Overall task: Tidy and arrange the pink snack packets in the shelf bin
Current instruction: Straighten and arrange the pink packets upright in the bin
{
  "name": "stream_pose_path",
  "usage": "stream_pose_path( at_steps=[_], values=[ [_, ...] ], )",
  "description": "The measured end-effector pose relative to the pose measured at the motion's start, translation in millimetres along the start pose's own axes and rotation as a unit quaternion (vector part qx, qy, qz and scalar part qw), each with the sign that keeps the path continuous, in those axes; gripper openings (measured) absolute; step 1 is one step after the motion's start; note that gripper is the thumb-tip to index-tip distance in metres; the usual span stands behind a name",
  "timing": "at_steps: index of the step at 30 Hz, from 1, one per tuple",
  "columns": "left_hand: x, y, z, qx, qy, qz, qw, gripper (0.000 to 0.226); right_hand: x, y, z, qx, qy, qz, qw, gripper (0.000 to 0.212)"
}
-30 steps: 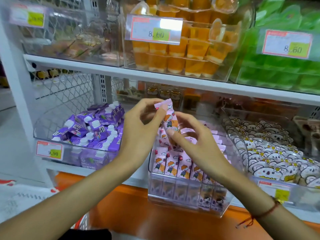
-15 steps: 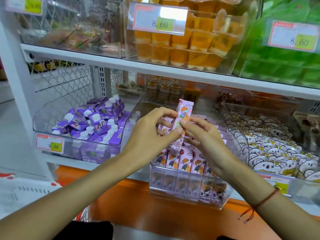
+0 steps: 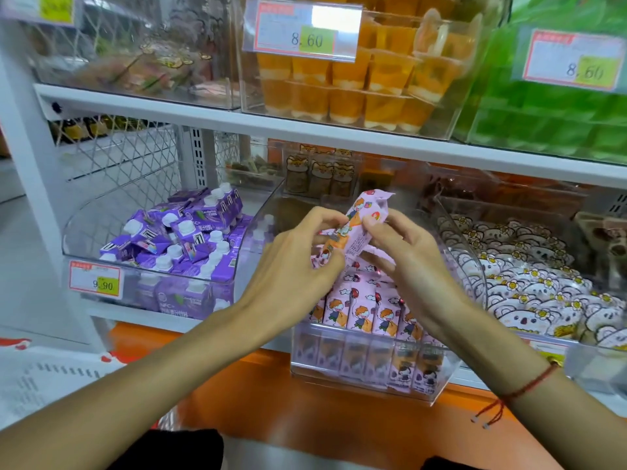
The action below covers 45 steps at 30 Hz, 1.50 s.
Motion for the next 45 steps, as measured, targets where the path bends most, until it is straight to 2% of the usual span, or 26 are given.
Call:
stream_pose_path(
  at_steps=[3, 6, 9, 12, 16, 20, 23, 26, 30, 37, 42, 45],
  values=[
    [-2, 0, 3, 0.02, 0.041, 0.02, 0.999, 0.039, -6, -2, 1, -0.013, 0.017, 0.051, 0.998, 0.036],
    [-4, -1, 6, 0.027, 0.046, 0.038, 0.998, 0.043, -10, -1, 2, 0.0, 0.018, 0.058, 0.998, 0.033],
    [-3, 0, 4, 0.015, 0.018, 0.032, 0.999, 0.041, -6, 2, 2, 0.016, 0.035, -0.009, 0.999, 0.023],
    [-1, 1, 1, -0.001, -0.028, 0.012, 1.0, 0.034, -2, 2, 2, 0.014, 0.025, -0.051, 0.998, 0.026],
    [5, 1, -1, -0.015, -0.045, -0.021, 0.999, 0.025, -8, -2, 1, 0.003, -0.01, 0.026, 1.0, 0.032],
    [2, 1, 2, -0.004, -0.006, 0.003, 1.0, 0.033, -11, -6, -4, -0.024, -0.039, 0.07, 0.996, 0.037],
    [-4, -1, 8, 0.022, 0.015, 0.047, 0.999, 0.041, -4, -7, -10, -0.058, -0.076, 0.045, 0.994, 0.036],
    [-14, -3, 12, 0.059, 0.014, 0.095, 0.994, 0.037, 4, -9, -20, -0.102, -0.093, -0.014, 0.99, 0.033],
    [-22, -4, 10, 0.072, -0.032, 0.107, 0.991, 0.042, 10, -12, -31, -0.139, -0.101, -0.065, 0.983, 0.026],
    [-23, -4, 13, 0.094, -0.069, 0.095, 0.989, 0.042, 6, -14, -33, -0.155, -0.091, -0.065, 0.982, 0.022],
    [-23, -3, 22, 0.117, -0.037, 0.077, 0.989, 0.041, 1, -15, -32, -0.151, -0.088, -0.046, 0.984, 0.018],
    [-20, -1, 23, 0.098, -0.079, 0.067, 0.99, 0.046, -2, -13, -30, -0.133, -0.073, -0.032, 0.988, 0.021]
  ],
)
Point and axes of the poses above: each hand's wrist, its own y-axis towards the middle knuckle, its own x-axis out of the palm, z = x × y, the point moved 7 cm from there along y, towards the middle knuckle, and after that the axes turned 11 degrees about -z, right-handed, at the moved point
